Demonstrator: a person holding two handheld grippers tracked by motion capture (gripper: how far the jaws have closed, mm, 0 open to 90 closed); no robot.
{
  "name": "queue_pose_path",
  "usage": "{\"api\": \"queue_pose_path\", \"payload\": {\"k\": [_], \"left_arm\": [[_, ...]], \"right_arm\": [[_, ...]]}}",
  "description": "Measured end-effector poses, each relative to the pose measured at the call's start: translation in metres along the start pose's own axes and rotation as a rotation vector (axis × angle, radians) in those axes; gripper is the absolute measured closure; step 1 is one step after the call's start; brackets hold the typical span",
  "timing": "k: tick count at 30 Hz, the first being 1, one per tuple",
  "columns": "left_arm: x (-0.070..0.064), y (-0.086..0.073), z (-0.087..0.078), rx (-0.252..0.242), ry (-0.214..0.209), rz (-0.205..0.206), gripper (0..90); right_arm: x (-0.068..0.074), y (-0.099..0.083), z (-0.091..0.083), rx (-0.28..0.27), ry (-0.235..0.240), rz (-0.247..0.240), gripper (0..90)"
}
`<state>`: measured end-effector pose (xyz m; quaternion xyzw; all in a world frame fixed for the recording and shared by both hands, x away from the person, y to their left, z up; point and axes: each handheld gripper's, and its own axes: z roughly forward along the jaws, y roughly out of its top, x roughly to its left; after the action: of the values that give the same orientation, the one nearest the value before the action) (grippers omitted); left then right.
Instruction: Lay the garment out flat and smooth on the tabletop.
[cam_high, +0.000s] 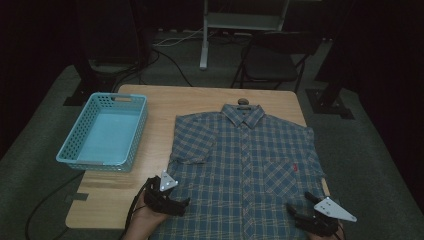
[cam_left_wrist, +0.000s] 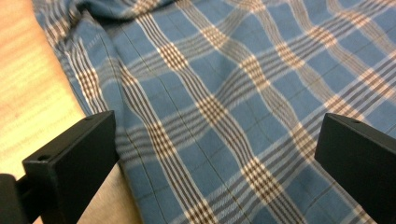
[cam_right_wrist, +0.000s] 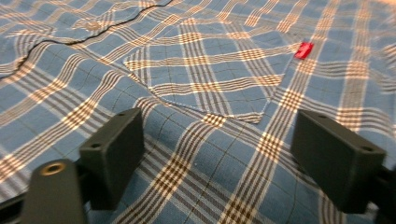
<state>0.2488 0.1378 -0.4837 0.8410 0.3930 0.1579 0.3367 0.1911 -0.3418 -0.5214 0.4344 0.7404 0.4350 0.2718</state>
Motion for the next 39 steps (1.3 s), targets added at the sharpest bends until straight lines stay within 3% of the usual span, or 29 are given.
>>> {"api": "queue_pose_path", "payload": {"k": [3, 9, 14, 19, 22, 26, 31, 38, 39], "left_arm": [[0.004, 0.010, -0.003, -0.020, -0.017, 0.008, 0.4], [0.011, 0.037, 0.003, -0.042, -0.052, 0.018, 0.4], [0.016, 0.065, 0.012, -0.075, -0.052, 0.057, 4.0], [0.026, 0.093, 0.025, -0.115, -0.045, 0.080, 4.2], [0.032, 0.109, 0.037, -0.113, -0.037, 0.092, 5.6], [0.038, 0.129, 0.050, -0.127, -0.077, 0.089, 9.5], [0.039, 0.149, 0.071, -0.116, -0.072, 0.087, 9.7], [0.042, 0.159, 0.114, -0.011, -0.038, 0.076, 9.9], [0.042, 0.159, 0.118, -0.006, -0.034, 0.069, 14.5]], "right_arm": [[-0.004, 0.001, 0.000, 0.019, 0.039, 0.004, 17.7], [-0.005, 0.001, 0.000, 0.014, 0.045, 0.002, 17.4], [-0.004, 0.000, 0.000, 0.012, 0.041, 0.003, 17.4], [-0.004, 0.000, 0.000, 0.008, 0.041, 0.005, 17.4], [-0.004, 0.000, 0.000, 0.008, 0.042, 0.004, 17.4], [-0.004, 0.000, 0.000, 0.008, 0.042, 0.004, 17.4], [-0.004, 0.000, 0.000, 0.008, 0.041, 0.005, 17.4], [-0.004, 0.000, 0.000, 0.009, 0.042, 0.005, 17.3], [-0.004, 0.000, 0.000, 0.009, 0.042, 0.004, 17.4]]}}
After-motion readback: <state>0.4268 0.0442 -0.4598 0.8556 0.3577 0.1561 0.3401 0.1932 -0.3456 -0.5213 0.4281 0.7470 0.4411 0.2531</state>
